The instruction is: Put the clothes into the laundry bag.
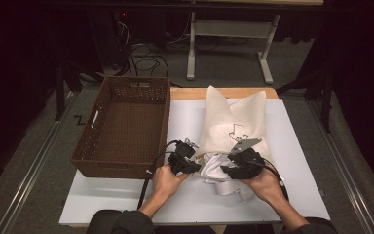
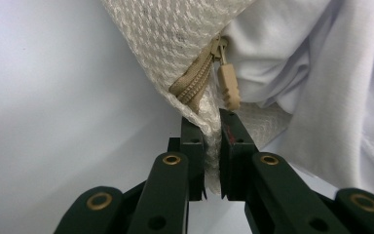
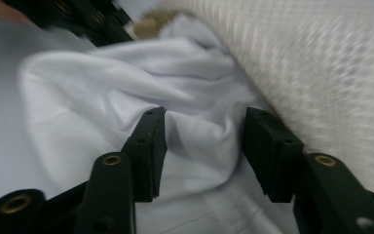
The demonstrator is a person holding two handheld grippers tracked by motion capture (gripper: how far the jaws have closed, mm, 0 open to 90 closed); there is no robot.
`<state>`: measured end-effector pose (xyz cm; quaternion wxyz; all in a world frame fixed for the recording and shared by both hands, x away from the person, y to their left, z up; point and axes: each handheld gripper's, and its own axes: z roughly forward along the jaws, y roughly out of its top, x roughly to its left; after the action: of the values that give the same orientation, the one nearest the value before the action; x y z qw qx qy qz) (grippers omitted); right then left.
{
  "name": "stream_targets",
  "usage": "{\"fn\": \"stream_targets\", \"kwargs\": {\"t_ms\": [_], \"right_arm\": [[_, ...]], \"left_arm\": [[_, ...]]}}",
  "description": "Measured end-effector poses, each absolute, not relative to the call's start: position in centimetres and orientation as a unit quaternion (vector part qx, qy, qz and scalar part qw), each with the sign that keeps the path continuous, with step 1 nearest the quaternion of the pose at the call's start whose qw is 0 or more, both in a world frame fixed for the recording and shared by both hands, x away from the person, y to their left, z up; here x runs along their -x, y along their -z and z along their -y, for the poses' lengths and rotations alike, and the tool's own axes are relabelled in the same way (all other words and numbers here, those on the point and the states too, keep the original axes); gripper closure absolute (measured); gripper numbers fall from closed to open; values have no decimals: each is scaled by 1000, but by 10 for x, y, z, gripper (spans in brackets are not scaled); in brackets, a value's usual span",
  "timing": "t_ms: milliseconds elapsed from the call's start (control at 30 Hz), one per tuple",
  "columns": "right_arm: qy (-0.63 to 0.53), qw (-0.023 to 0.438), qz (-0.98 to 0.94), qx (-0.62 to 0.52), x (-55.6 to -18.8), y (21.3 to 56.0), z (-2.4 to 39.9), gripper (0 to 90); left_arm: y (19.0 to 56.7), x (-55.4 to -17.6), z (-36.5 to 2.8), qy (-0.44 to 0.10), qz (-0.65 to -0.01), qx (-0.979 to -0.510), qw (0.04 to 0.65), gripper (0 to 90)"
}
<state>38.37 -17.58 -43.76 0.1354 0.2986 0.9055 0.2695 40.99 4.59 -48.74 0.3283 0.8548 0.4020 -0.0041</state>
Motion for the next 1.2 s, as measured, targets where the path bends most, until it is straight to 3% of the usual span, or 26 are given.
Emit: {"fn": "stream_targets", "kwargs": {"t_ms": [167, 367, 467, 767, 867, 1000, 1200], "right_arm": [[-248, 144, -908, -306, -396, 458, 171, 549], [-231, 166, -911, -299, -399, 458, 173, 815], [-225, 185, -906, -308, -404, 458, 174, 848], [-214, 239, -875, -362, -432, 455, 185, 854], [-220, 234, -874, -365, -433, 456, 184, 824], [-246, 211, -876, -358, -419, 449, 189, 694], [-292, 190, -869, -350, -397, 430, 208, 637]], "left_arm": [[487, -410, -47, 8, -403, -852, 333, 823], [484, -407, -48, 7, -400, -852, 338, 830], [480, -405, -50, 8, -397, -851, 344, 839], [475, -400, -48, -4, -387, -856, 344, 848], [477, -401, -48, -1, -386, -858, 340, 844], [478, -401, -48, 0, -387, -857, 339, 830], [481, -402, -47, 1, -390, -858, 334, 827]]}}
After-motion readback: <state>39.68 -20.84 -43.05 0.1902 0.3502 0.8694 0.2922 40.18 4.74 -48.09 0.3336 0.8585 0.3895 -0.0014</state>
